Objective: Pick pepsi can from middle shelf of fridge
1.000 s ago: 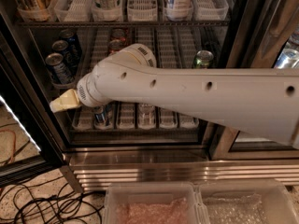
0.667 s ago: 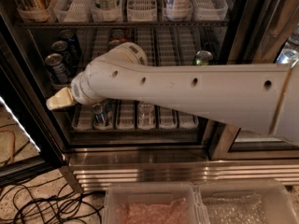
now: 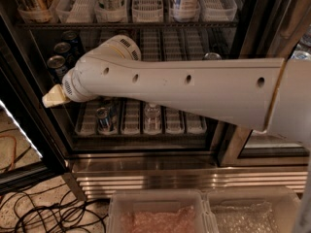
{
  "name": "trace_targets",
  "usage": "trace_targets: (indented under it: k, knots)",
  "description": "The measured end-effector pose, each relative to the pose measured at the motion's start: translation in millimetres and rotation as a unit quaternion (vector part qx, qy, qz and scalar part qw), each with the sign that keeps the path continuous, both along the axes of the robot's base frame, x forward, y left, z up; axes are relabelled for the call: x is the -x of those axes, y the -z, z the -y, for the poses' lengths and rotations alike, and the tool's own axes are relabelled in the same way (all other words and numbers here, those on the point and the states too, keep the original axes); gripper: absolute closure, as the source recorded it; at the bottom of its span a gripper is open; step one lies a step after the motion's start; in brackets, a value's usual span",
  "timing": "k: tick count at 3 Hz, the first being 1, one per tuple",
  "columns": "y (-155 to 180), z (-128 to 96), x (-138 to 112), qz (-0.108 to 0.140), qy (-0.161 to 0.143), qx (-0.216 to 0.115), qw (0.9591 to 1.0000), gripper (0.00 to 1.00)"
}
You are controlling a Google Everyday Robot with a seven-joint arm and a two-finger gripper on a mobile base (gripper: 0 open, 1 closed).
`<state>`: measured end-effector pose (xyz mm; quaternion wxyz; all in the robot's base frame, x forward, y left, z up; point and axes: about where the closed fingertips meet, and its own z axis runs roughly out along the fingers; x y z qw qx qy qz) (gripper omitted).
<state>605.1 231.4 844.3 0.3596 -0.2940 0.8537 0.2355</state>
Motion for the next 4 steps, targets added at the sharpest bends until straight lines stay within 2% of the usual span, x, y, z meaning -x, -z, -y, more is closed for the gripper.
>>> trace_targets:
  k: [1, 2, 4]
  knots:
    - [-16.1, -8.3, -3.4, 0.022, -0.001, 0.007, 0.9997, 0.19]
    - [-14.6, -10.4, -24.6, 0.041, 0.009, 0.028, 0.9987, 0.24]
    - [-8.8, -13.2, -68.9, 0.066, 0.028, 0.06, 0.9956, 0.23]
